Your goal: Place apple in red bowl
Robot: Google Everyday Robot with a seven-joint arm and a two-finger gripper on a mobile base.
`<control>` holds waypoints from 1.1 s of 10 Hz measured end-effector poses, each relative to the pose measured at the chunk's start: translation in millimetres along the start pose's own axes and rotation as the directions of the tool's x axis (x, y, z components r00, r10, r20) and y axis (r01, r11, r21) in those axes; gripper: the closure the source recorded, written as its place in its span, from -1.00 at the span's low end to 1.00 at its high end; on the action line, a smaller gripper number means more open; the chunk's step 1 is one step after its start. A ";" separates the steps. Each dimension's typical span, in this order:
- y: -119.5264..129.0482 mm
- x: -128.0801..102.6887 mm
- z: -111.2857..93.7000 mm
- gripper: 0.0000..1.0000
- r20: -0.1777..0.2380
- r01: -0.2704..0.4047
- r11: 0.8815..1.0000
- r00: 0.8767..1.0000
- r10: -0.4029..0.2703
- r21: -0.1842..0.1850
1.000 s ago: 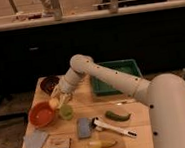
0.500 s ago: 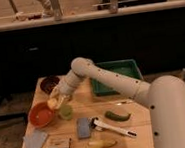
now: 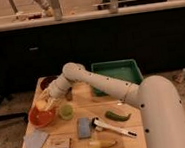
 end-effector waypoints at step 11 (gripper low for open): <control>17.9 21.6 26.1 0.56 0.032 -0.065 0.998 0.997 0.065 0.010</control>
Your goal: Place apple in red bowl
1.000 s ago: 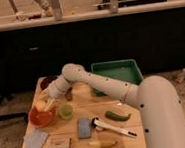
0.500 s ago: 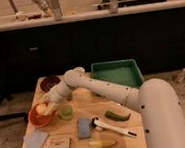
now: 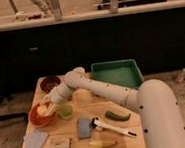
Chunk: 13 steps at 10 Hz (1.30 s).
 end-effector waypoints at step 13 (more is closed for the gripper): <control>-0.2 -1.4 1.6 -0.60 0.001 0.002 1.000 1.000 -0.002 -0.002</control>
